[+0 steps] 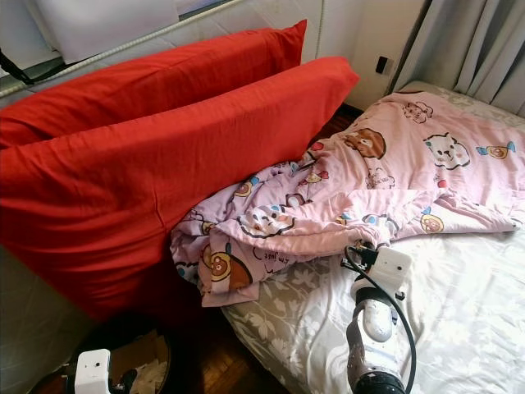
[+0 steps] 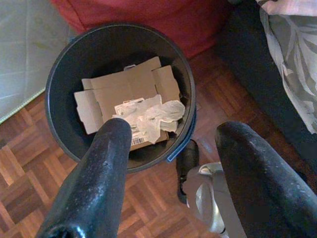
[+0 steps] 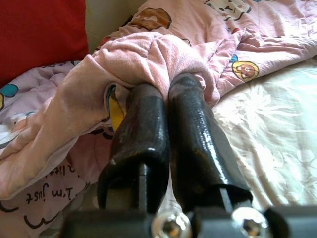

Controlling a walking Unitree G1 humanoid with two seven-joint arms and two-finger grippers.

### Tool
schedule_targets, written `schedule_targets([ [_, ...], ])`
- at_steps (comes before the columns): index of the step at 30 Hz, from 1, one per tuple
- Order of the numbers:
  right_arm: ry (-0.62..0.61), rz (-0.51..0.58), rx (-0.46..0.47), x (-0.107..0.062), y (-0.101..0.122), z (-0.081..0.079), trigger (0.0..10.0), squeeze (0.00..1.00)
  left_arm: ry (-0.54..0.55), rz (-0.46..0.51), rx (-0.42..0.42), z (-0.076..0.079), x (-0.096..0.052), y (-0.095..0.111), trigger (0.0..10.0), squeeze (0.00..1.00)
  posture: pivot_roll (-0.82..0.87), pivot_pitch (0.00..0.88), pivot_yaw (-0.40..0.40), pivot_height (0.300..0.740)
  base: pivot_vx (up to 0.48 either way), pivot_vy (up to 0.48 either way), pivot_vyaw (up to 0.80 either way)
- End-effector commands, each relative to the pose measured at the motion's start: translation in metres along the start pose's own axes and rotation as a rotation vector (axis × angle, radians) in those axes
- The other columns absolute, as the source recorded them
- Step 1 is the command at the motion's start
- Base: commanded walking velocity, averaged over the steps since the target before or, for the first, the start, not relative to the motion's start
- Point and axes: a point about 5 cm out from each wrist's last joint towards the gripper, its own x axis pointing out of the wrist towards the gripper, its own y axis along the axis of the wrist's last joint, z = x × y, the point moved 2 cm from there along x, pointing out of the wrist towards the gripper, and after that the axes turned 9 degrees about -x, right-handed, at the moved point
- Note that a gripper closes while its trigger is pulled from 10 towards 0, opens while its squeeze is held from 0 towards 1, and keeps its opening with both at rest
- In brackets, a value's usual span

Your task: Clean up the room

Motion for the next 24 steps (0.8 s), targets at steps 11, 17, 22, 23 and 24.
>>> schedule_targets([
  [11,-0.012,0.023,-0.006,0.0014,0.0051,0.0018,10.0,0.0,0.022,-0.043,-0.007,-0.0097,-0.0053,-0.0123,10.0,0.0,0.07,0.172,0.004,0.74,-0.257,0.0,0.0],
  [17,-0.009,0.023,-0.004,0.0017,0.0053,0.0005,10.0,0.0,0.022,-0.046,-0.007,-0.01,-0.0055,-0.0129,10.0,0.0,0.07,0.167,0.005,0.74,-0.281,0.0,0.0],
  [22,-0.012,0.028,-0.003,0.0022,0.0062,0.0009,10.0,0.0,0.019,-0.045,-0.005,-0.0095,-0.0056,-0.013,10.0,0.0,0.07,0.162,0.006,0.74,-0.278,0.0,0.0],
  [23,-0.012,0.029,-0.002,0.0023,0.0063,0.001,10.0,0.0,0.019,-0.045,-0.005,-0.0094,-0.0056,-0.013,10.0,0.0,0.07,0.162,0.006,0.74,-0.281,0.0,0.0],
  [24,-0.015,0.03,-0.001,0.0025,0.0067,0.0013,10.0,0.0,0.018,-0.044,-0.004,-0.0092,-0.0056,-0.013,10.0,0.0,0.07,0.162,0.006,0.74,-0.281,0.0,0.0],
])
